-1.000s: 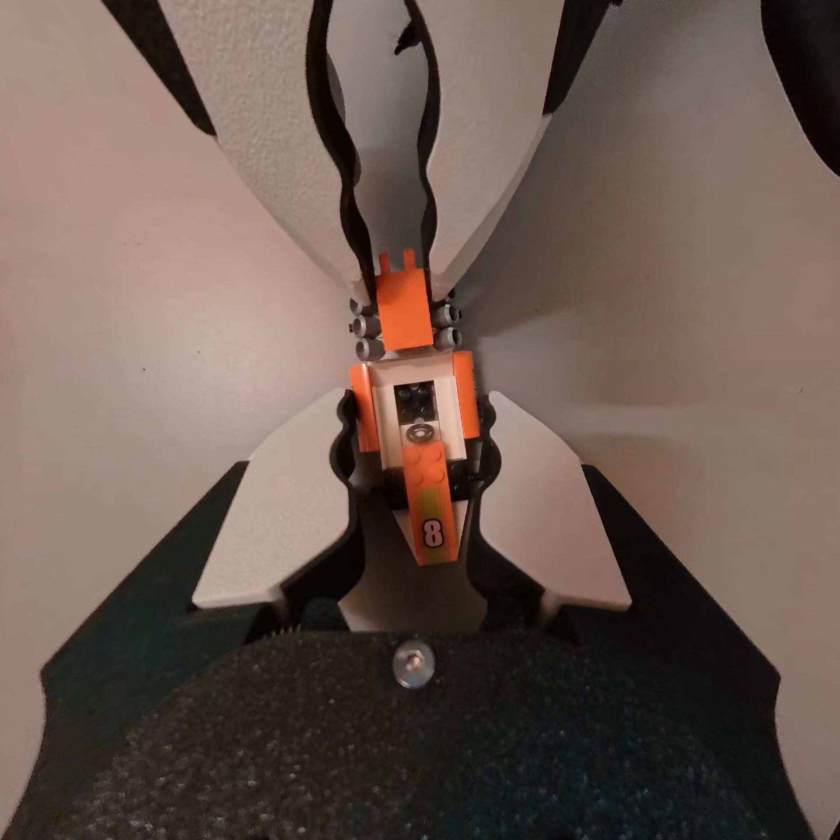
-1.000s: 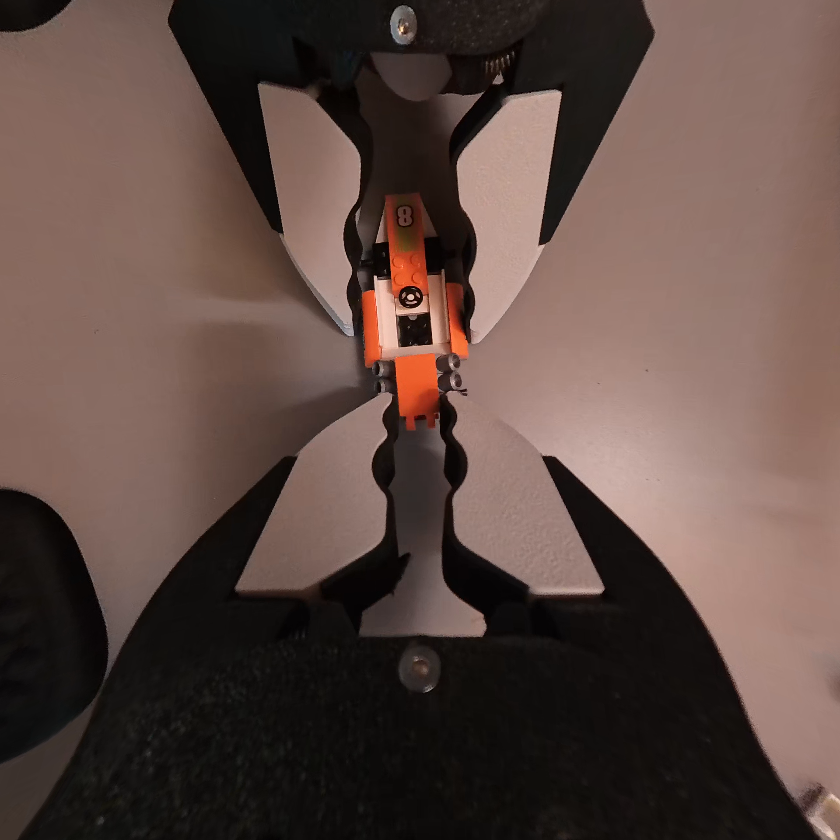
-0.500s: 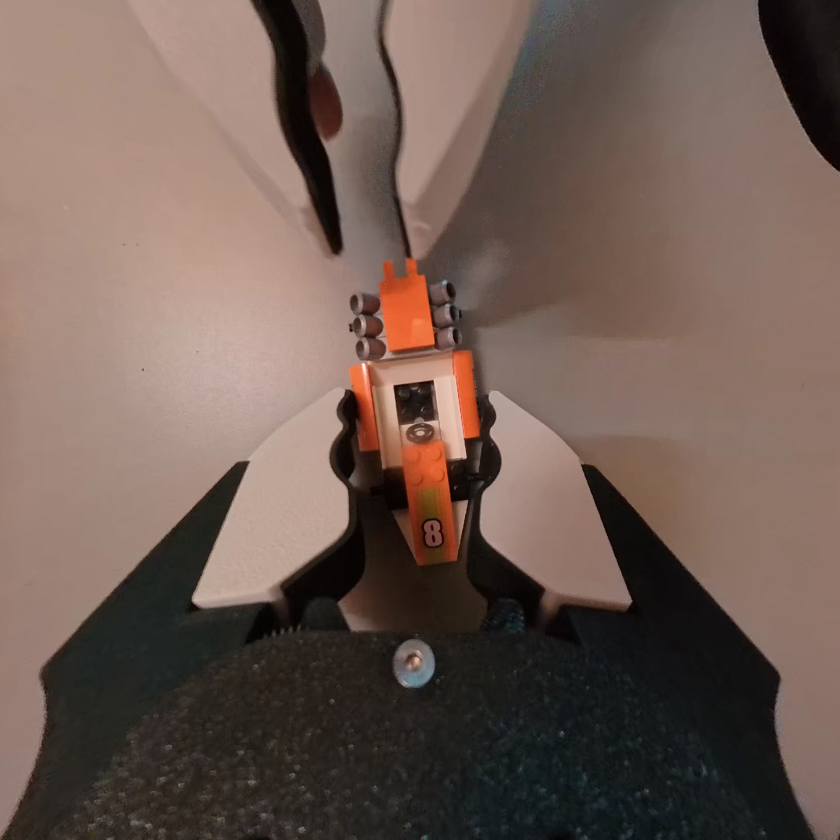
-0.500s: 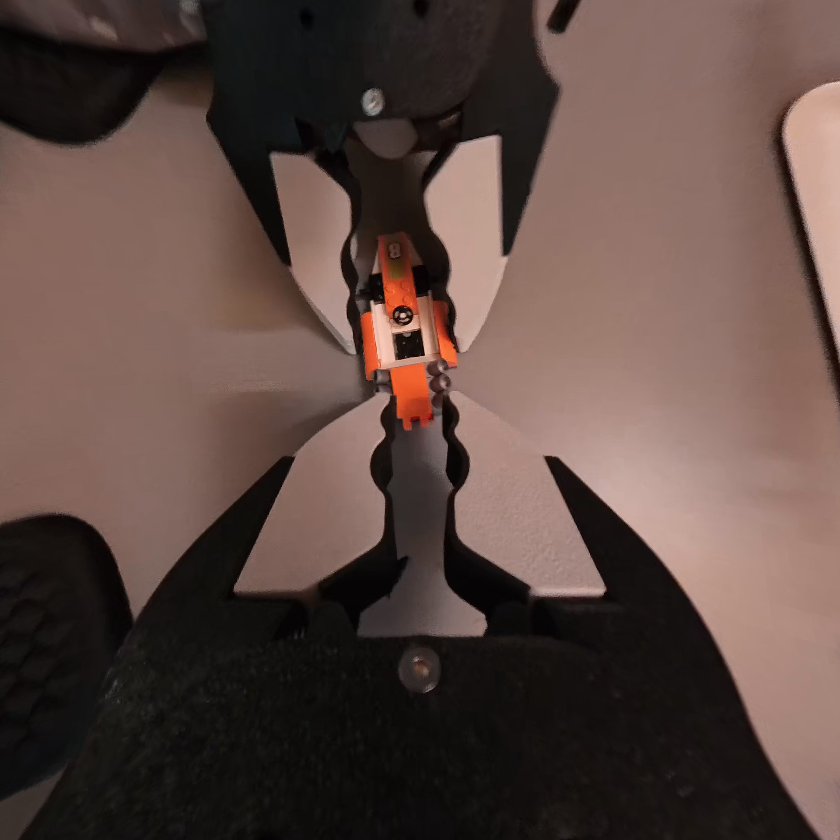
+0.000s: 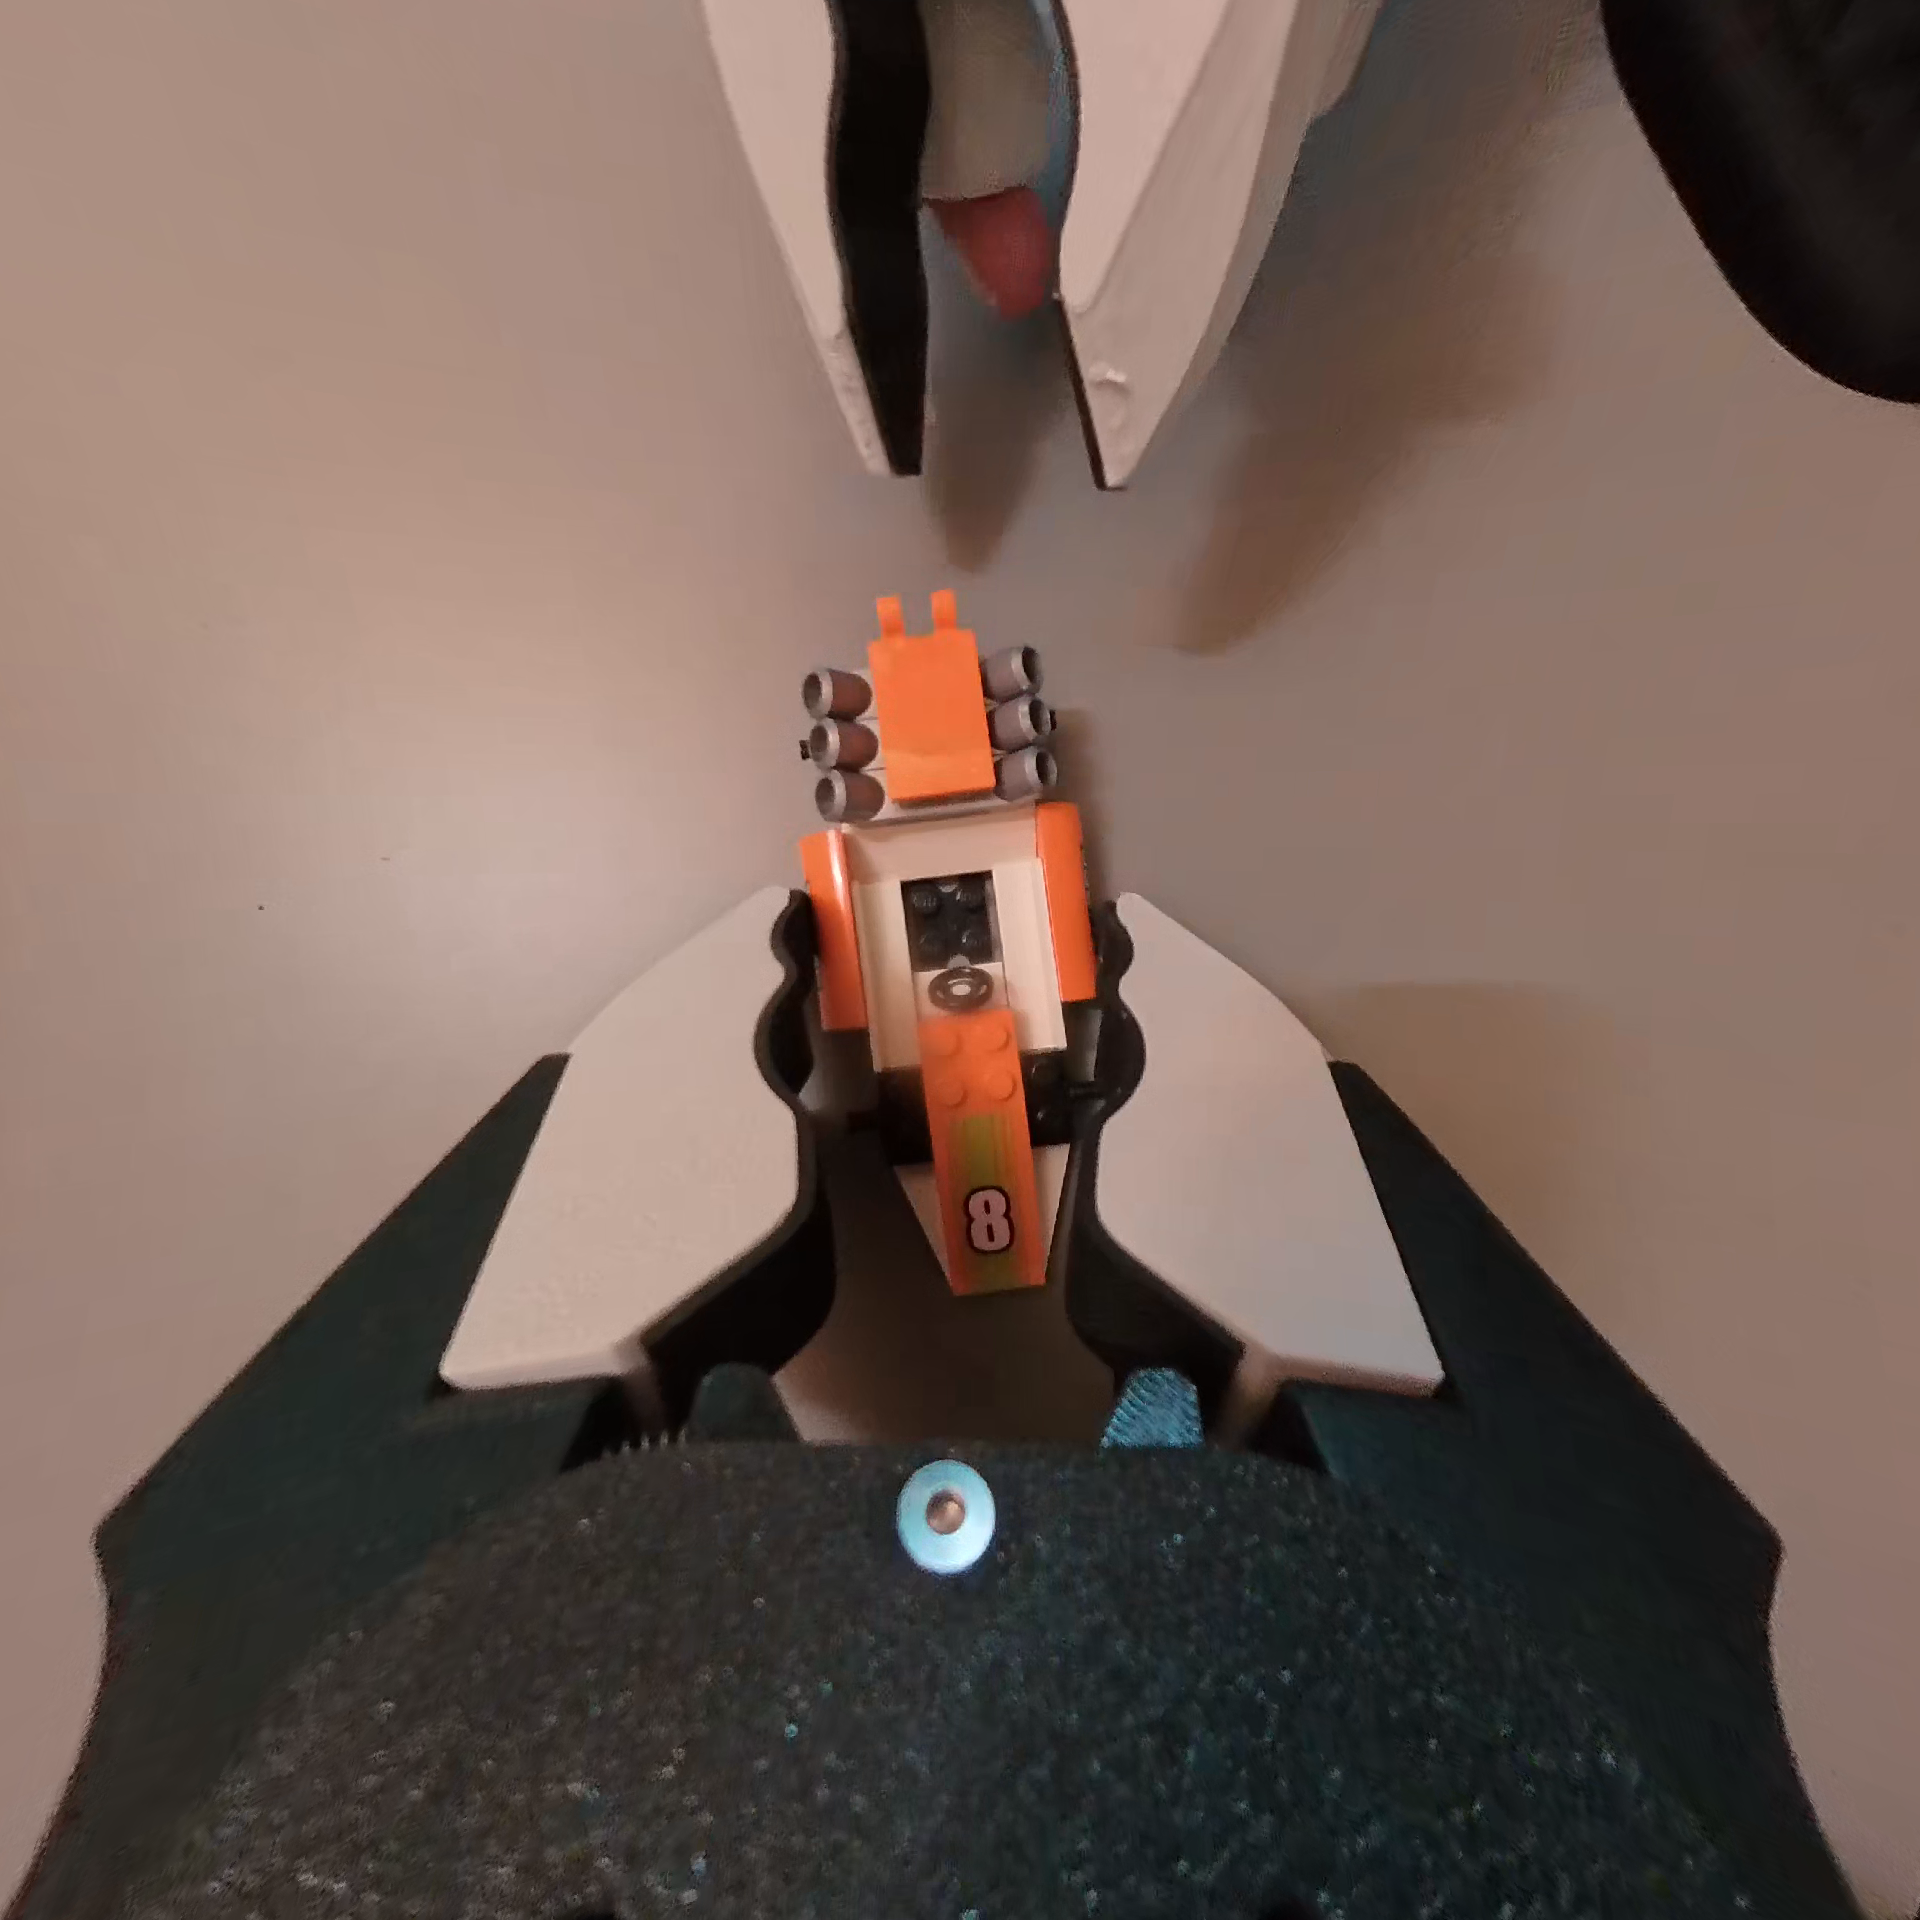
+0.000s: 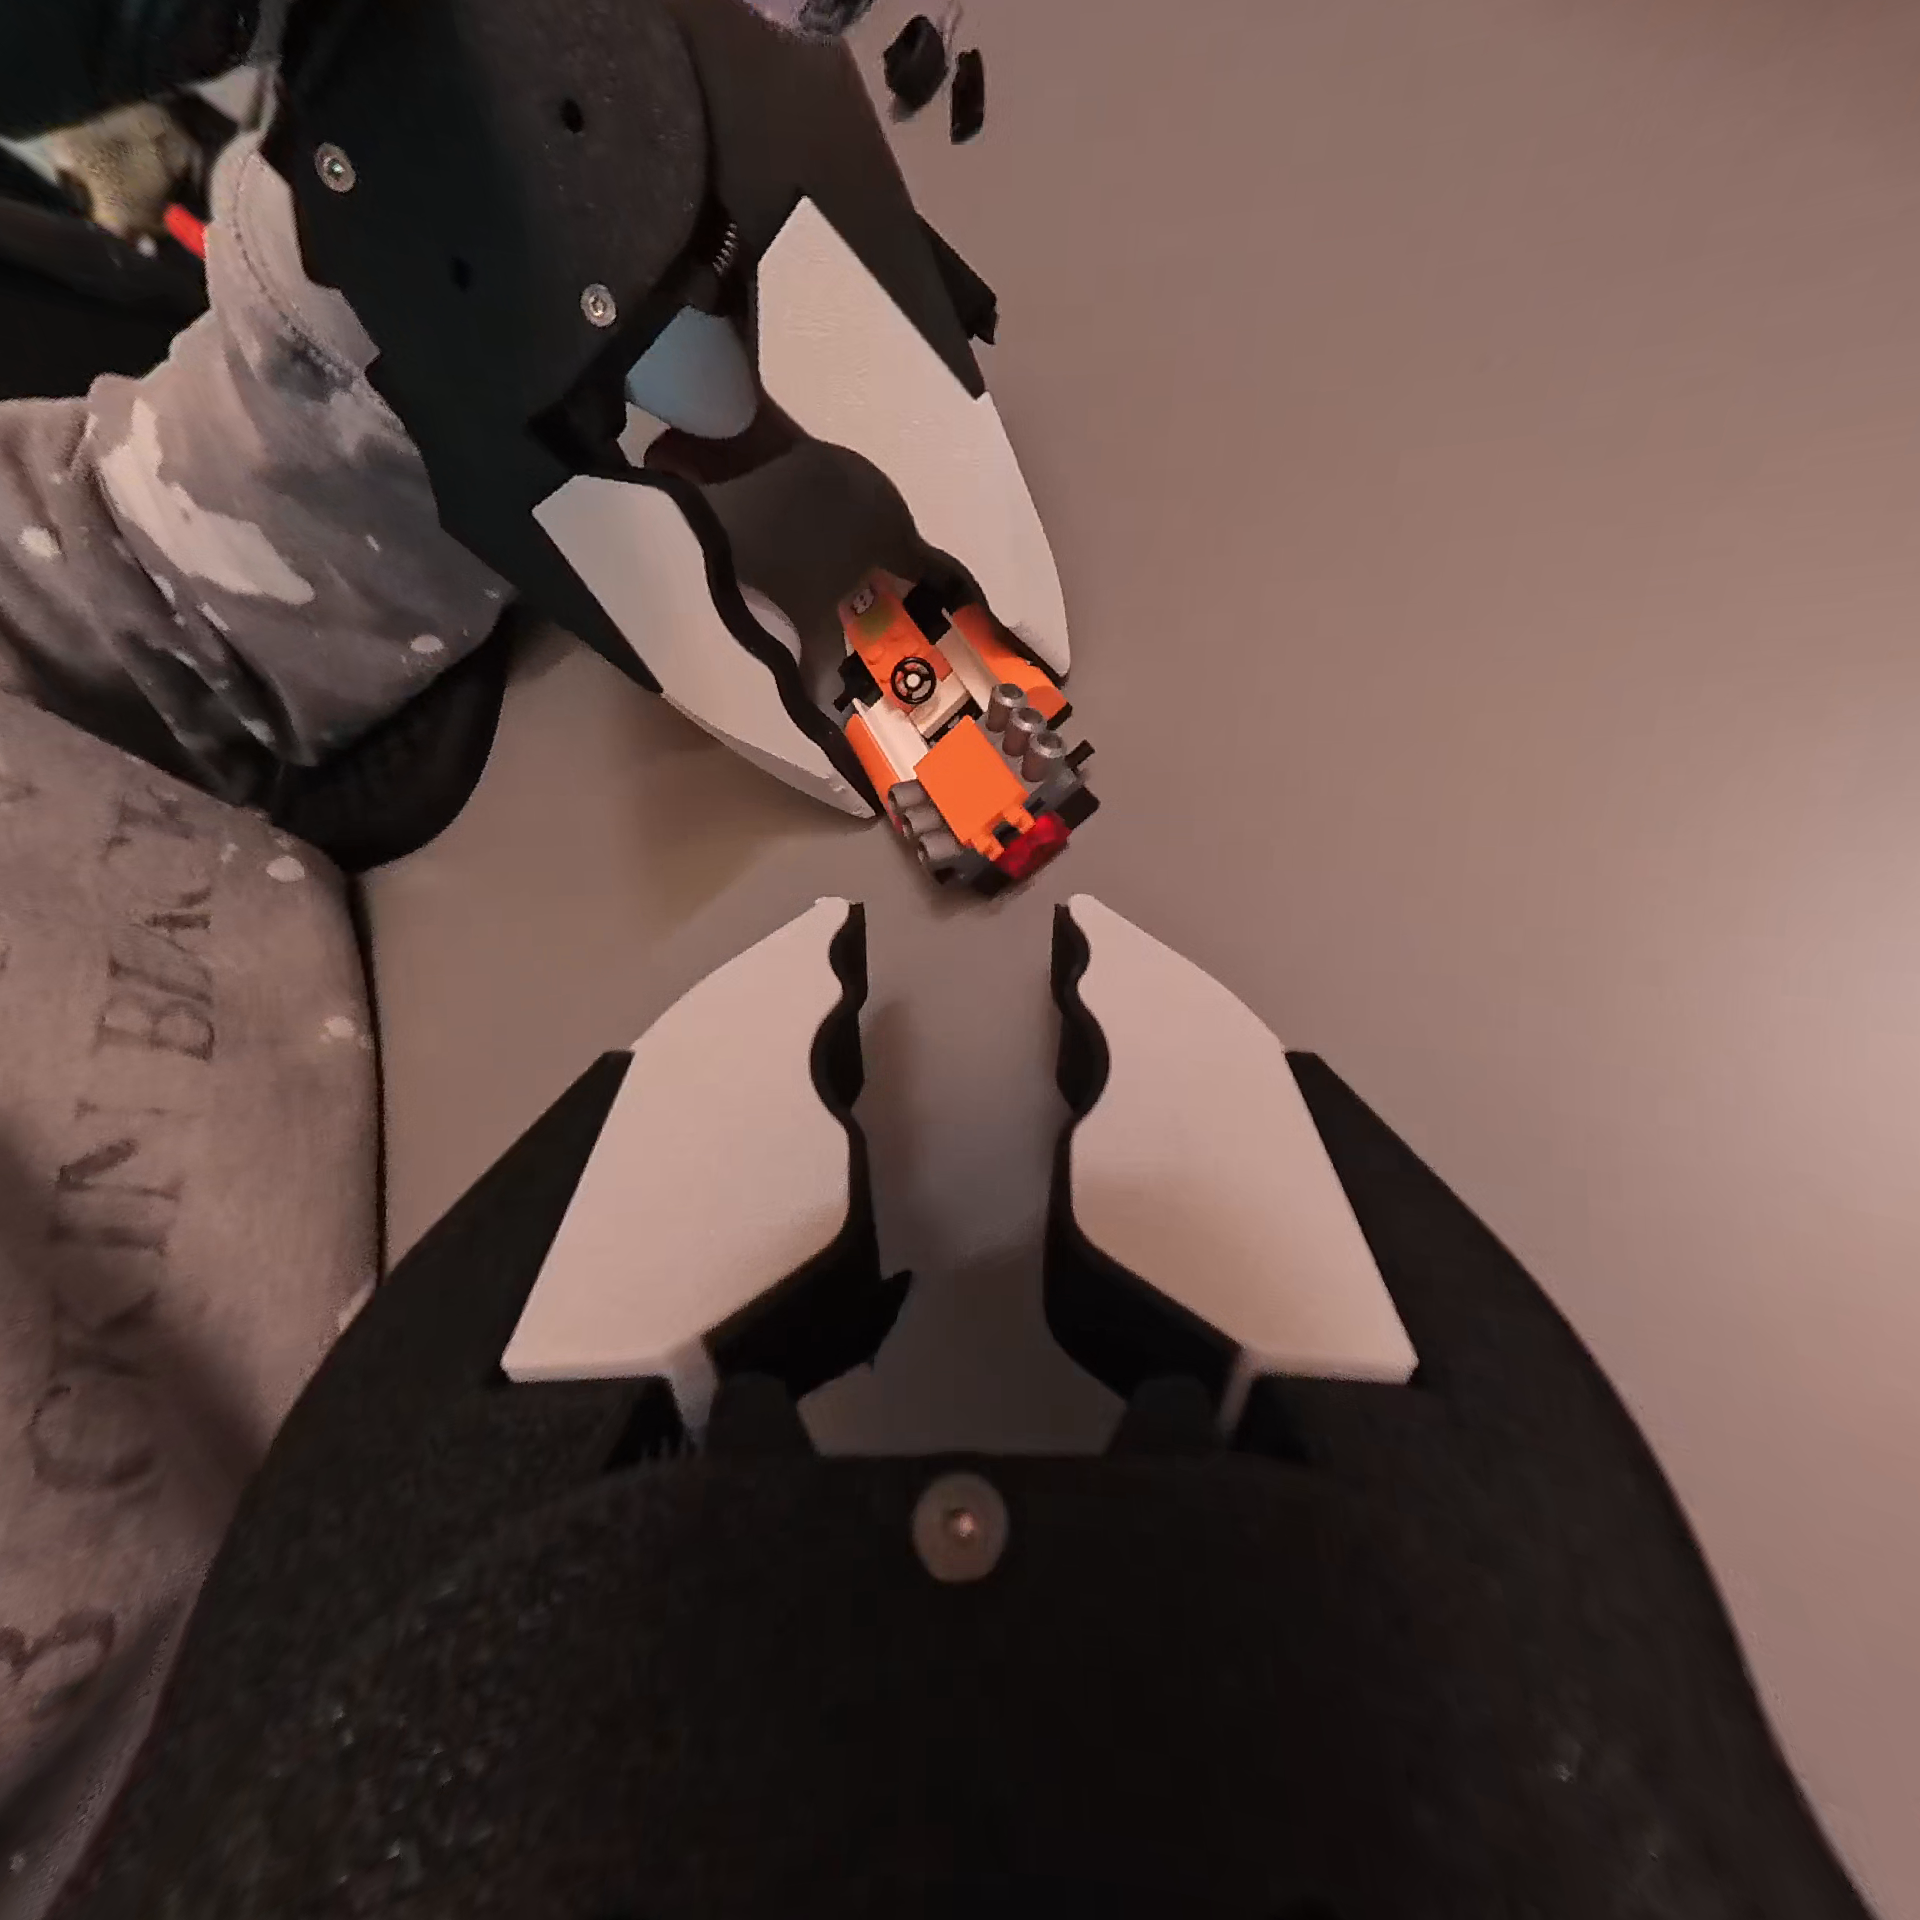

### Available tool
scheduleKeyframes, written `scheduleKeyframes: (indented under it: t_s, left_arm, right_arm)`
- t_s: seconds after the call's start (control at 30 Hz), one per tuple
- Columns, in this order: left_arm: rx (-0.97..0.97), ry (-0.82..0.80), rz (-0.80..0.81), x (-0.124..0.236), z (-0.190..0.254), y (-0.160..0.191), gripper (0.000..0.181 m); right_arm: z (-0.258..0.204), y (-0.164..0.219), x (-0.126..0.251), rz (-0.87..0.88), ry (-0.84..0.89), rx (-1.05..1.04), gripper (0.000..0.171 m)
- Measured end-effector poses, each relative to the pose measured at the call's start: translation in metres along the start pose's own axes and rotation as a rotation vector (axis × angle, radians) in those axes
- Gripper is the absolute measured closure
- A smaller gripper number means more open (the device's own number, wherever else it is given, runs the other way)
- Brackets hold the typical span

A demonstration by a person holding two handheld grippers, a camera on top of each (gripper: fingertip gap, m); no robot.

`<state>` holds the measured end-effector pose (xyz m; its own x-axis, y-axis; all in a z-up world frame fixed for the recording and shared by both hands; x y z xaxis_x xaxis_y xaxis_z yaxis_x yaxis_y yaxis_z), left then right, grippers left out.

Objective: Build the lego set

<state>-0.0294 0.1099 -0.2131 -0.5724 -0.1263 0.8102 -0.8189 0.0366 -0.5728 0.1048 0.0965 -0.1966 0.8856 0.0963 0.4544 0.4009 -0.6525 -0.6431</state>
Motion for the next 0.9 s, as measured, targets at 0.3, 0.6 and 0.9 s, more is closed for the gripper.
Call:
scheduleKeyframes:
  t_s: [0.3, 0.6, 0.9]
  left_arm:
    - [-0.045, 0.015, -0.019, 0.000, 0.012, -0.003, 0.129]
    - [-0.072, -0.006, -0.009, 0.000, 0.015, -0.005, 0.129]
    - [-0.085, -0.004, 0.026, 0.012, 0.017, -0.012, 0.129]
  right_arm:
    - [-0.002, 0.013, -0.008, 0.079, 0.124, -0.113, 0.139]
    - [-0.003, 0.003, -0.015, 0.016, 0.157, -0.098, 0.134]
    - [-0.007, 0.002, -0.009, 0.079, 0.025, -0.225, 0.129]
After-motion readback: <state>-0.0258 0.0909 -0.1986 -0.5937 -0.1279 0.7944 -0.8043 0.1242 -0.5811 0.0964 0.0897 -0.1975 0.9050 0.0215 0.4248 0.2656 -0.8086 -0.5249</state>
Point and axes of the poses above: each gripper's, where its closed fingertips meet, x back along the fingers, y out of its underside, z = x × y across the jaws, the point moved 6 cm from there along x, back along the fingers, and after that the axes turned 10 degrees about -y, right-handed, at the moved point
